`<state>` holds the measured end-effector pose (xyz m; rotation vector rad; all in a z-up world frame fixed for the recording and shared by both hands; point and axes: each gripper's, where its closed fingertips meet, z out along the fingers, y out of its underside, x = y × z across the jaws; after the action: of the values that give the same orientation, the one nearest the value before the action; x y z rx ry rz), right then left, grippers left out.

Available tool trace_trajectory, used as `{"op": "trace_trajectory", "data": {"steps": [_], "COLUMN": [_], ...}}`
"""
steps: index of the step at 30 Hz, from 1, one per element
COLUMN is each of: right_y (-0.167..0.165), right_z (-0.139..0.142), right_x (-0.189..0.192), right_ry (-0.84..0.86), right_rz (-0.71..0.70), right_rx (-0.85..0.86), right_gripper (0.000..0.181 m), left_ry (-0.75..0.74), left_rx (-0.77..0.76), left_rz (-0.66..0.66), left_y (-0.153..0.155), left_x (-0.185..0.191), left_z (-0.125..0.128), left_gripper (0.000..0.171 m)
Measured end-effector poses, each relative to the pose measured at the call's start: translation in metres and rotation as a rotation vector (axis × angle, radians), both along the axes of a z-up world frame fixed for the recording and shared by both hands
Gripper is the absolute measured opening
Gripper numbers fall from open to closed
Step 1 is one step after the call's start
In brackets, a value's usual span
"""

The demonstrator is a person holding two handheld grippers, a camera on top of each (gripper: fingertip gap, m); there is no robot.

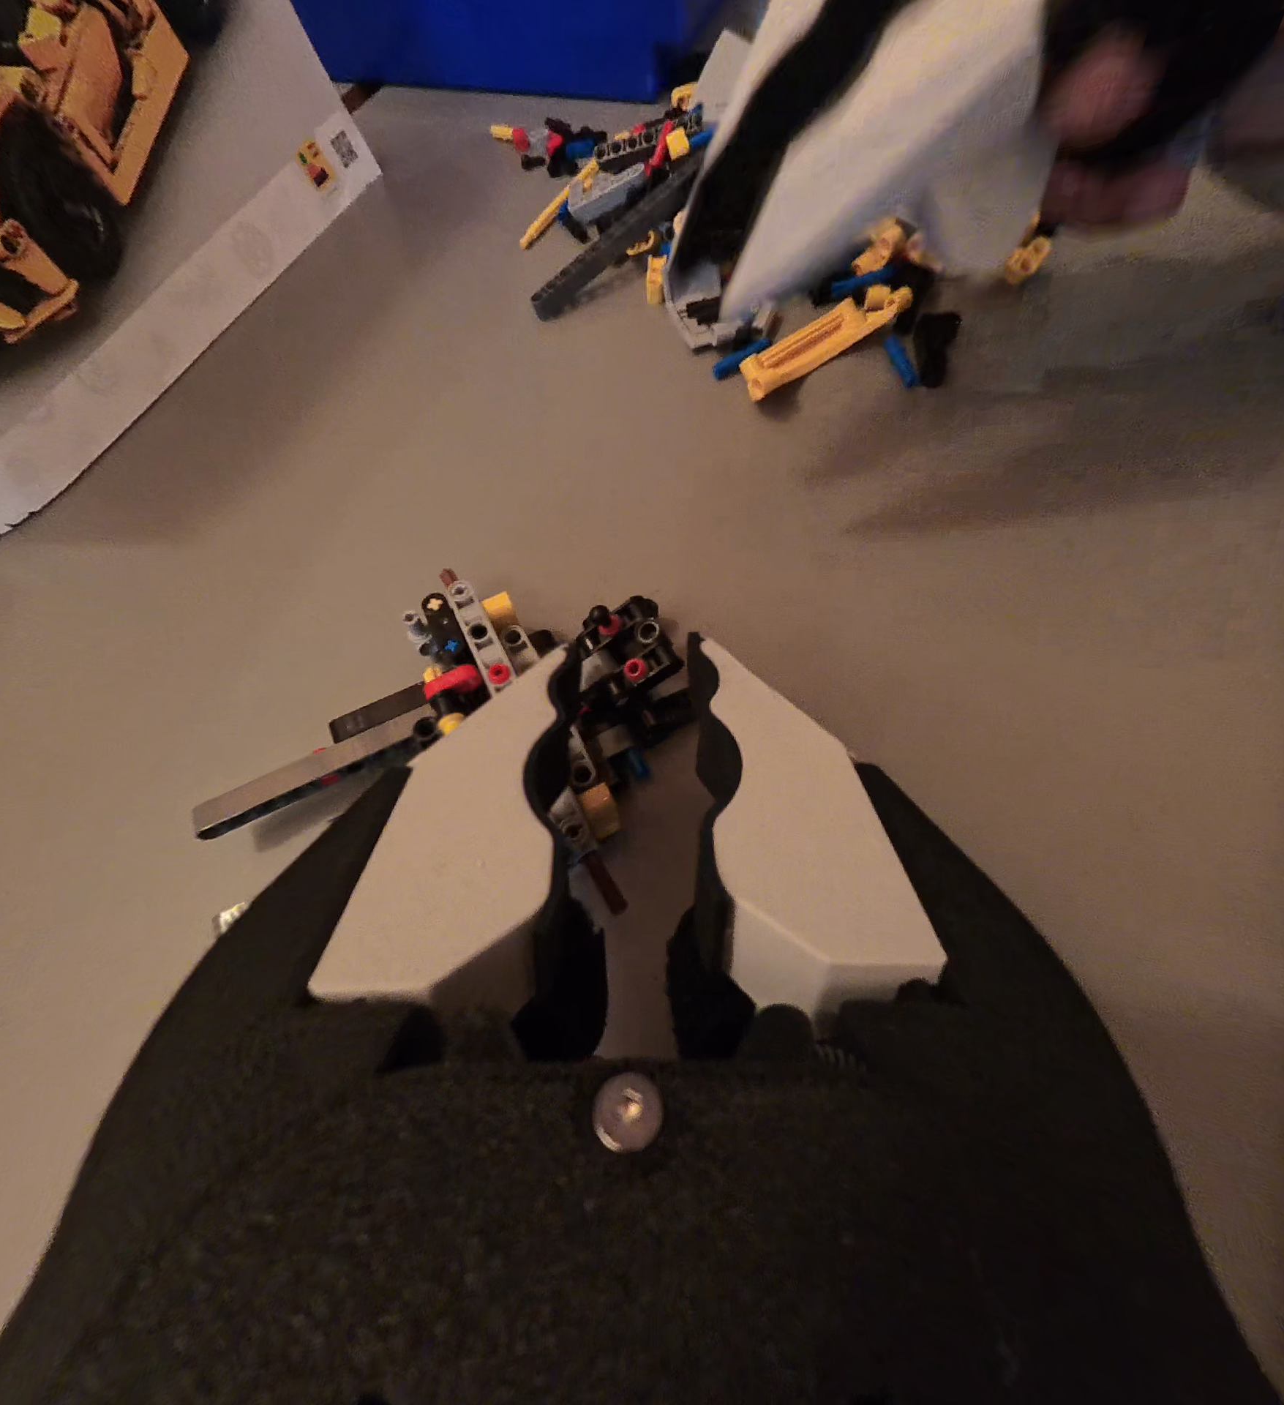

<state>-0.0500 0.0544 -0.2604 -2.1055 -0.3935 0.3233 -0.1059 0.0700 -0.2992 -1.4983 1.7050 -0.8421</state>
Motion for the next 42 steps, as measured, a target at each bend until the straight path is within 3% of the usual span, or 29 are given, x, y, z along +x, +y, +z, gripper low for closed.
{"op": "trace_trajectory", "data": {"steps": [4,7,11,22,27,31,38,39,41,42], "right_y": [0.022,0.034,0.035,0.033,0.030,0.032,0.030,0.030,0.032,0.036], "right_z": [-0.029,-0.033,-0.038,-0.037,-0.037,-0.038,-0.038,-0.036,0.011,0.022], "right_x": [-0.045,-0.038,-0.048,-0.048,-0.047,-0.043,-0.041,-0.041,-0.049,-0.042], "right_ry": [-0.056,-0.130,-0.031,-0.006,-0.039,-0.047,0.072,0.109,0.329,0.325], "right_rz": [0.080,0.049,0.106,0.081,0.095,0.077,0.071,0.070,0.107,0.077], "right_rx": [-0.052,-0.027,-0.067,-0.050,-0.021,-0.016,-0.083,-0.076,0.097,0.140], "right_gripper": [0.019,0.014,0.007,0.005,0.011,0.004,0.002,0.002,0.003,0.003], "left_ry": [0.011,0.011,0.011,0.000,0.002,0.010,0.042,0.053,0.060,0.058], "left_rx": [0.019,0.021,0.028,0.013,0.063,0.107,0.231,0.247,0.259,0.263], "left_rz": [0.010,0.019,0.030,0.063,0.058,0.044,-0.011,-0.021,-0.032,-0.037], "left_y": [0.000,0.000,0.002,0.004,0.002,0.001,-0.001,-0.001,-0.002,-0.002], "left_x": [0.002,0.005,0.006,0.010,0.012,0.013,0.014,0.014,0.017,0.018], "left_z": [-0.005,-0.005,-0.005,-0.003,-0.004,-0.005,-0.008,-0.009,-0.010,-0.009], "left_gripper": [0.026,0.025,0.024,0.031,0.030,0.027,0.023,0.023,0.022,0.021]}}
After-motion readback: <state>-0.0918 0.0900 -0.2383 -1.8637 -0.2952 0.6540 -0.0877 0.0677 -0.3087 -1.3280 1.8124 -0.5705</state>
